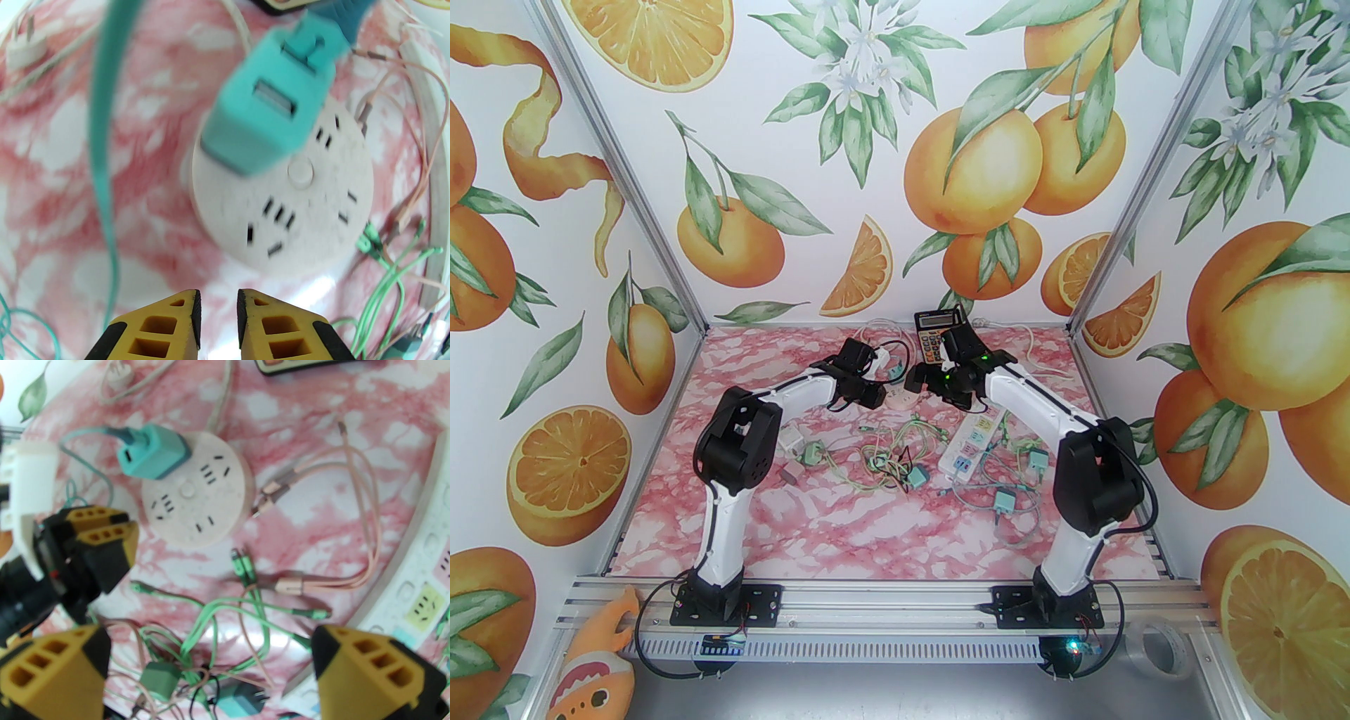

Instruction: Pull the plug off the socket

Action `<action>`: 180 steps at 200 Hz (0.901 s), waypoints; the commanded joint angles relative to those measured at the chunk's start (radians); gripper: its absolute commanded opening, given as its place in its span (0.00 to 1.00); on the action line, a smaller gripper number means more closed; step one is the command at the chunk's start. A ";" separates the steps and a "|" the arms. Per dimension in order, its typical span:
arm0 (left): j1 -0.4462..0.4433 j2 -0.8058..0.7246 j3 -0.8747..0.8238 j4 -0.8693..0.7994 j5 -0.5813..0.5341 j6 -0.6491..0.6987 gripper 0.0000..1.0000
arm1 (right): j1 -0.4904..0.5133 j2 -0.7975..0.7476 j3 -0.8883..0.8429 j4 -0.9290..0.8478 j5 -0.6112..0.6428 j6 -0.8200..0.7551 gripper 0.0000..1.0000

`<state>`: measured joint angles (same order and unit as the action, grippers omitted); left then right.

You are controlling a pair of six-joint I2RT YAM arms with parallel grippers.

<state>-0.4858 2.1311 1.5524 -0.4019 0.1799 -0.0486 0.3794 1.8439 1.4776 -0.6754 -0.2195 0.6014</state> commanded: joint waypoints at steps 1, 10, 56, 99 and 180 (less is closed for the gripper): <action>0.017 -0.081 -0.011 0.012 0.030 -0.047 0.31 | 0.006 0.044 0.052 0.030 -0.002 -0.009 1.00; 0.025 -0.096 -0.010 0.025 0.055 -0.065 0.36 | 0.007 0.057 0.068 0.028 0.003 -0.015 1.00; 0.062 -0.127 0.055 0.043 0.101 -0.101 0.51 | 0.007 0.087 0.095 0.034 0.006 -0.017 1.00; 0.079 -0.140 0.047 0.072 0.134 -0.178 0.55 | 0.025 0.130 0.138 0.065 0.086 -0.135 1.00; 0.139 -0.232 -0.064 0.076 0.128 -0.313 0.75 | 0.114 0.369 0.430 0.038 0.269 -0.358 0.83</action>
<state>-0.3550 1.9537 1.5227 -0.3393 0.2867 -0.3031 0.5037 2.1166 1.7882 -0.6037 -0.0162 0.3004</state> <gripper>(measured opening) 0.768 0.882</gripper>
